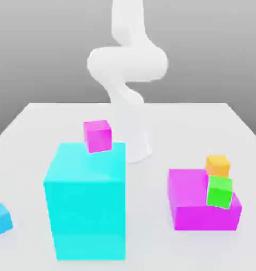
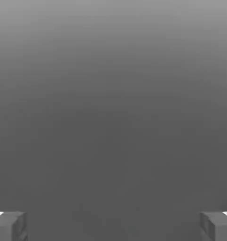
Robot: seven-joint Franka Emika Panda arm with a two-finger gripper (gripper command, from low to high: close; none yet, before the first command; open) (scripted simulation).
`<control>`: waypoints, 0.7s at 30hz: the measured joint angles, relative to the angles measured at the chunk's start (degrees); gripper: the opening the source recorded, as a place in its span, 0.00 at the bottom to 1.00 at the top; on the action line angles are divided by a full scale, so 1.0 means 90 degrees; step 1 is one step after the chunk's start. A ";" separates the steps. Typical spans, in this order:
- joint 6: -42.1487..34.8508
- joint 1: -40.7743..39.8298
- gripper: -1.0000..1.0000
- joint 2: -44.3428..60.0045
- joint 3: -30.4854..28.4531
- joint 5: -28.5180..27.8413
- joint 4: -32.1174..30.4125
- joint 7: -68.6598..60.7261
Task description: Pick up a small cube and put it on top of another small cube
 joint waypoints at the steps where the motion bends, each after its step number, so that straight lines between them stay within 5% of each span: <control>1: 0.0091 -0.0105 0.50 0.0250 -0.0055 -0.0048 -0.0027 0.0050; 12: 0.1019 -0.1050 0.50 0.2790 -0.0877 -0.0266 -0.0299 0.0370; 21: 0.1780 -0.1990 0.50 0.4900 -0.1505 0.0354 -0.0523 0.0062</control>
